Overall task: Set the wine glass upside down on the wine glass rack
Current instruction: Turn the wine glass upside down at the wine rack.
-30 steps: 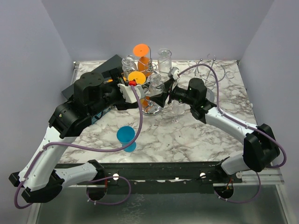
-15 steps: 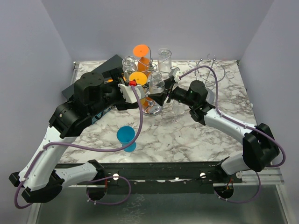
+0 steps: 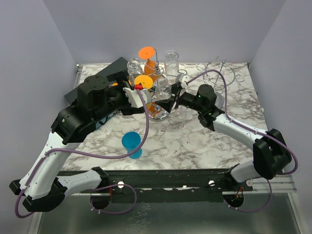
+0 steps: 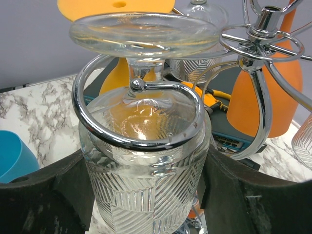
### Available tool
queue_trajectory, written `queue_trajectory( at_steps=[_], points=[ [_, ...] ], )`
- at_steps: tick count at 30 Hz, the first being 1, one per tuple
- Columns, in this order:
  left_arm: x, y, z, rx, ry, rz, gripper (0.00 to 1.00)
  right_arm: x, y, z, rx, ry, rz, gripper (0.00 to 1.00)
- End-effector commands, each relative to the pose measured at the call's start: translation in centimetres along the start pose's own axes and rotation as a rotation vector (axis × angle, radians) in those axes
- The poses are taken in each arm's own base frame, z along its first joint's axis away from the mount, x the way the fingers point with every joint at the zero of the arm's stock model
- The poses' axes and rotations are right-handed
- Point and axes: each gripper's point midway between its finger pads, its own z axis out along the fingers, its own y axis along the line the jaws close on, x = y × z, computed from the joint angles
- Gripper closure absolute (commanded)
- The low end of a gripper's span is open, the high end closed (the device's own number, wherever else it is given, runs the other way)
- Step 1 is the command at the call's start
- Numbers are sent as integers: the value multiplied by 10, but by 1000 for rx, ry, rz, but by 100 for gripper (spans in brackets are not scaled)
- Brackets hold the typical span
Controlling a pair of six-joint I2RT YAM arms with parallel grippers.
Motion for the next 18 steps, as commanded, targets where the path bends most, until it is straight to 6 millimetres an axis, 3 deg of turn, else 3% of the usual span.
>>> queue_trajectory(
  at_steps=[1, 18],
  points=[
    [1, -2, 0, 5, 3, 0, 1, -25, 6, 1, -29, -72, -72, 62],
    [0, -2, 2, 7, 5, 1, 1, -23, 18, -11, -71, -35, -152, 62]
  ],
)
